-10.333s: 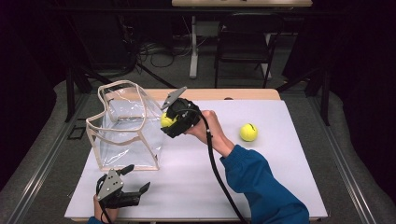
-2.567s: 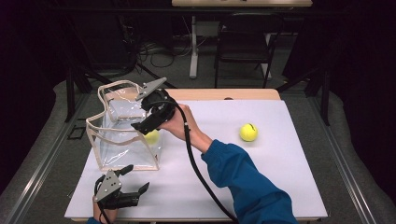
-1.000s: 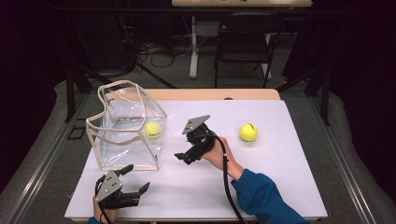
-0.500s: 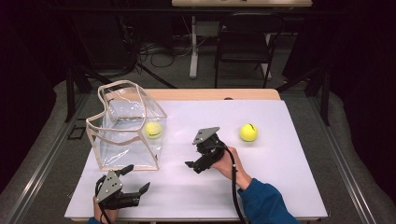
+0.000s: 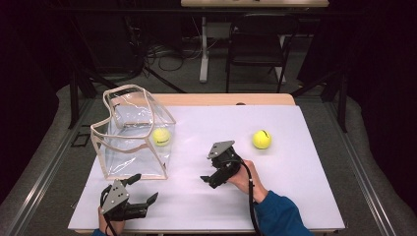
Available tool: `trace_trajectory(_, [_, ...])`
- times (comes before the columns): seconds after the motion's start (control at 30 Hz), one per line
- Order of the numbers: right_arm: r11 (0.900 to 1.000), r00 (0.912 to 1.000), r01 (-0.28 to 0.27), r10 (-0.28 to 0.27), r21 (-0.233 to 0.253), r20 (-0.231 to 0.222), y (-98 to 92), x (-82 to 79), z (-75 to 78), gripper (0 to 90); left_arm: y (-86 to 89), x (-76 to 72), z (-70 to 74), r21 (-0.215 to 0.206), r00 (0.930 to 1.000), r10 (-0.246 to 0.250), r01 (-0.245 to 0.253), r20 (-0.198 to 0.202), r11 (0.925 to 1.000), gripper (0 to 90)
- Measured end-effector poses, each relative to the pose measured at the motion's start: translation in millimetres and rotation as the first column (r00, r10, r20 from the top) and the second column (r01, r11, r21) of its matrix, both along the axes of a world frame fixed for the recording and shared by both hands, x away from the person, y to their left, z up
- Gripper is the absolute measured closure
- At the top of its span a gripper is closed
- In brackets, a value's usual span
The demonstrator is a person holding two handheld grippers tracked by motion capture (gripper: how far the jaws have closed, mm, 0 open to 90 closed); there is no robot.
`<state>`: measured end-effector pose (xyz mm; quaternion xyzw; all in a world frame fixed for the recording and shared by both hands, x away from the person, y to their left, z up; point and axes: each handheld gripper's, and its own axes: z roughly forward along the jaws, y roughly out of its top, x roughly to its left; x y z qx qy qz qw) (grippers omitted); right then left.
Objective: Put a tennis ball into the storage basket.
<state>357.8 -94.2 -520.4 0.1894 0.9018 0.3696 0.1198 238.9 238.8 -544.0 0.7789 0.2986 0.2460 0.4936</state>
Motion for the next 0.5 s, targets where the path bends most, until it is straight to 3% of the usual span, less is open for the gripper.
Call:
trace_trajectory(0.2, [1.000, 0.9996, 0.022, -0.022, -0.012, -0.020, -10.4, -0.5, -7.3, 2.4, 0.6, -1.0, 0.3, -0.005, 1.0000, 0.001, -0.001, -0.001, 1.0000, 16.1])
trace_trajectory(0.5, [0.999, 0.9990, 0.044, -0.044, -0.006, -0.012, -22.0, 0.0, -1.9, 2.5, 0.1, -1.1, 0.3, -0.003, 1.0000, -0.003, 0.003, -0.004, 1.0000, 16.1])
